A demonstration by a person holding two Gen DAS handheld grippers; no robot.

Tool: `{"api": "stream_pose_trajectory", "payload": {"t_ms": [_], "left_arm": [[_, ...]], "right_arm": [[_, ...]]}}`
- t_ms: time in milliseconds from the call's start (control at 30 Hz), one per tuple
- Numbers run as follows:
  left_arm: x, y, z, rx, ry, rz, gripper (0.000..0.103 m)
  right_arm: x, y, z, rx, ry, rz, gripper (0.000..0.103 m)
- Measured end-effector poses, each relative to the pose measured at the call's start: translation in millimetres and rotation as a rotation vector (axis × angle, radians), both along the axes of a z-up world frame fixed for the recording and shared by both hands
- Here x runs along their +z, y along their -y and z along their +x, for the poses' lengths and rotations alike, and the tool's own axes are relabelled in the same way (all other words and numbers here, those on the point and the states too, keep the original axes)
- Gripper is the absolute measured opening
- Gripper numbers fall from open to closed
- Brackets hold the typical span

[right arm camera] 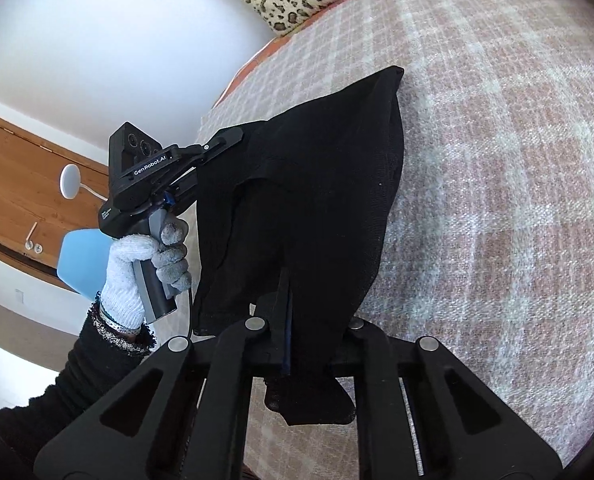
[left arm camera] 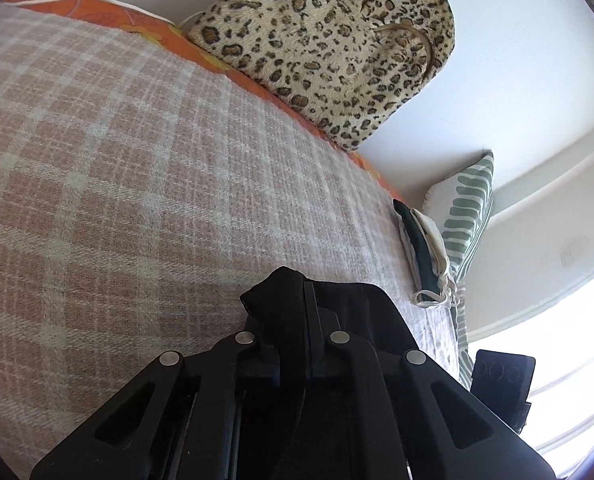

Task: Fold small clothes
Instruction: 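Grasp the folded black bundle's edge with both grippers and lift it, then carry the lifted black bundle with both grippers to the stack of folded clothes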

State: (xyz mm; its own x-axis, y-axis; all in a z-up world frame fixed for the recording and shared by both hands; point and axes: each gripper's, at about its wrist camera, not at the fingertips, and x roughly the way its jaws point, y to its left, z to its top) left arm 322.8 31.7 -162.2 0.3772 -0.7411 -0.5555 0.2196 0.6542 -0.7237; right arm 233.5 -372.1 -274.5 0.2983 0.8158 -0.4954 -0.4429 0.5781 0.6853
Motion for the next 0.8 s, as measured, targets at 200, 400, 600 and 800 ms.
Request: {"api": "stream_pose_trajectory", "payload": {"t_ms": [200,400,600,800], "left_arm": [[30.6,7.6,-5.5,-0.004,0.072,-0.011,0.005],[35.7,23.6,-4.0,-0.017,0.094,0.034,0.004],[10.8,15.3,3.6,0.003,0.004,0.049,0.008],[-2.9,1.7,7.6,0.022,-0.07,0.018,0.043]], "right_arm": [[19.1,5.9,-11.7,0.01,0.072,-0.059,0.009],[18.8,27.7,-6.1,-0.009,0.059,-0.073,0.009],[16.0,28.6,-4.6,-0.001,0.04,-0.079,0.009],[17.2,26.7,-3.1,0.007,0.04,-0.071,0.009]]}}
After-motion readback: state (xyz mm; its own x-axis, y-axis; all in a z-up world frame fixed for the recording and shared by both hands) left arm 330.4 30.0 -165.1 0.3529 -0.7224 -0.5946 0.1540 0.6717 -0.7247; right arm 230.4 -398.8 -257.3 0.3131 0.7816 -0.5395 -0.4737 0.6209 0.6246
